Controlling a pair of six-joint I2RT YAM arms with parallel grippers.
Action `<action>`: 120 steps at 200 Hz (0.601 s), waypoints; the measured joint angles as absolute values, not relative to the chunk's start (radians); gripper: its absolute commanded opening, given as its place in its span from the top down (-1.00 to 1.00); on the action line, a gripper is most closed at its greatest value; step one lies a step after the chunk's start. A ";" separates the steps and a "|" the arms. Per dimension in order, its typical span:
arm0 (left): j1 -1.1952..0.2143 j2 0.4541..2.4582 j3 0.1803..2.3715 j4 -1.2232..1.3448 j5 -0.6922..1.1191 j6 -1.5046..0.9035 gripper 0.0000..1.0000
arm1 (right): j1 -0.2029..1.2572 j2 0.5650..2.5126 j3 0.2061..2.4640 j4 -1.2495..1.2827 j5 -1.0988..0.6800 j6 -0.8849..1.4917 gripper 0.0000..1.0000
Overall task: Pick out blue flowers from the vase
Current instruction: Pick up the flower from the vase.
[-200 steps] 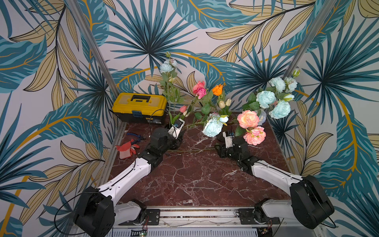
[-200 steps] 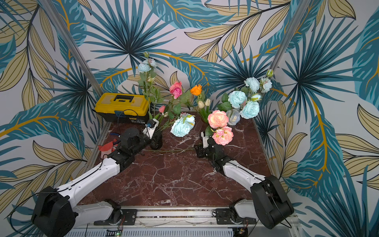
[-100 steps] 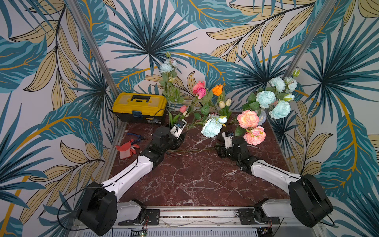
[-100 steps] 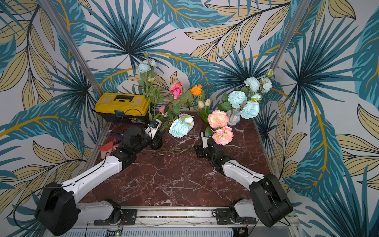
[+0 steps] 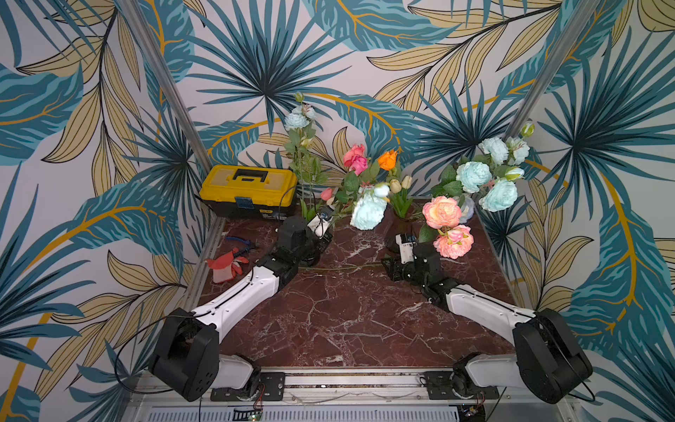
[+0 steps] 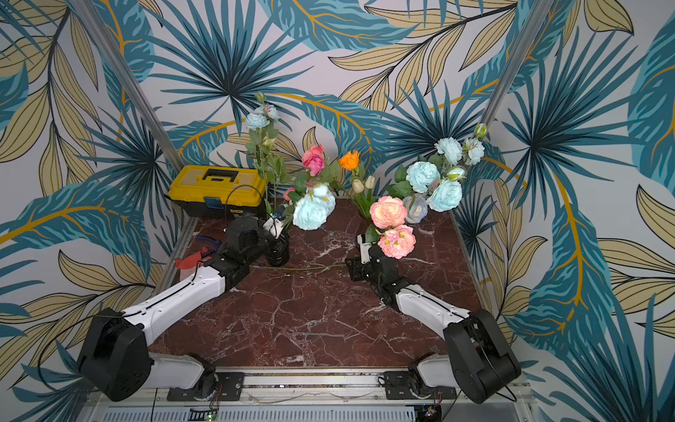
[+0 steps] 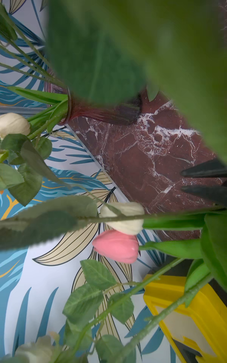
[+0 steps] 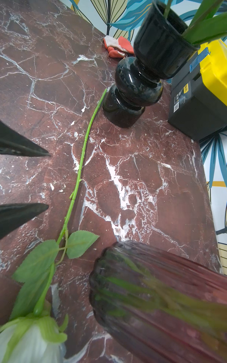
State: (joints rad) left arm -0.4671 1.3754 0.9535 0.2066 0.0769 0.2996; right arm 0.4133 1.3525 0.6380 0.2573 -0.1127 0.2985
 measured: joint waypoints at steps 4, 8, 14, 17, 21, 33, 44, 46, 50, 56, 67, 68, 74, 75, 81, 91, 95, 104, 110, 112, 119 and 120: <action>-0.466 1.373 0.954 0.205 0.075 0.296 1.00 | 0.413 1.353 0.638 0.257 -0.113 0.299 0.22; -0.466 1.371 0.953 0.205 0.073 0.298 1.00 | 0.413 1.353 0.638 0.258 -0.113 0.299 0.22; -0.466 1.368 0.953 0.205 0.071 0.298 1.00 | 0.413 1.353 0.638 0.258 -0.113 0.299 0.22; -0.466 1.366 0.953 0.205 0.070 0.299 1.00 | 0.413 1.353 0.638 0.258 -0.113 0.299 0.22; -0.466 1.364 0.953 0.204 0.070 0.299 1.00 | 0.413 1.353 0.638 0.258 -0.113 0.299 0.22; -0.466 1.357 0.952 0.204 0.070 0.299 1.00 | 0.413 1.353 0.638 0.258 -0.113 0.299 0.22; -0.466 1.347 0.947 0.204 0.070 0.299 1.00 | 0.413 1.353 0.638 0.258 -0.113 0.299 0.22; -0.466 1.345 0.946 0.204 0.070 0.299 1.00 | 0.413 1.353 0.638 0.258 -0.113 0.299 0.22; -0.466 1.340 0.944 0.204 0.068 0.299 1.00 | 0.413 1.353 0.638 0.258 -0.113 0.299 0.22; -0.466 1.333 0.939 0.204 0.067 0.299 1.00 | 0.413 1.353 0.638 0.258 -0.113 0.299 0.22; -0.466 1.316 0.931 0.203 0.064 0.299 1.00 | 0.413 1.353 0.638 0.257 -0.113 0.299 0.22; -0.466 1.314 0.929 0.202 0.064 0.299 1.00 | 0.413 1.353 0.638 0.257 -0.113 0.299 0.22; -0.466 1.306 0.926 0.202 0.063 0.299 1.00 | 0.413 1.353 0.638 0.257 -0.113 0.299 0.23; -0.466 1.304 0.926 0.202 0.062 0.299 1.00 | 0.413 1.353 0.638 0.257 -0.113 0.299 0.22; -0.466 1.295 0.924 0.202 0.060 0.300 1.00 | 0.413 1.353 0.638 0.257 -0.113 0.299 0.22; -0.466 1.280 0.923 0.201 0.056 0.300 1.00 | 0.413 1.353 0.638 0.257 -0.113 0.299 0.23; -0.466 1.273 0.923 0.201 0.055 0.300 1.00 | 0.413 1.353 0.638 0.257 -0.113 0.299 0.23; -0.466 1.259 0.923 0.200 0.050 0.300 1.00 | 0.413 1.353 0.638 0.257 -0.113 0.299 0.23; -0.466 1.248 0.923 0.201 0.047 0.300 1.00 | 0.413 1.353 0.639 0.256 -0.113 0.298 0.22; -0.466 1.244 0.923 0.201 0.047 0.300 1.00 | 0.413 1.353 0.639 0.255 -0.113 0.298 0.22; -0.466 1.230 0.923 0.201 0.044 0.300 1.00 | 0.413 1.352 0.641 0.252 -0.113 0.297 0.23; -0.466 1.229 0.923 0.201 0.044 0.300 1.00 | 0.413 1.352 0.642 0.252 -0.113 0.297 0.23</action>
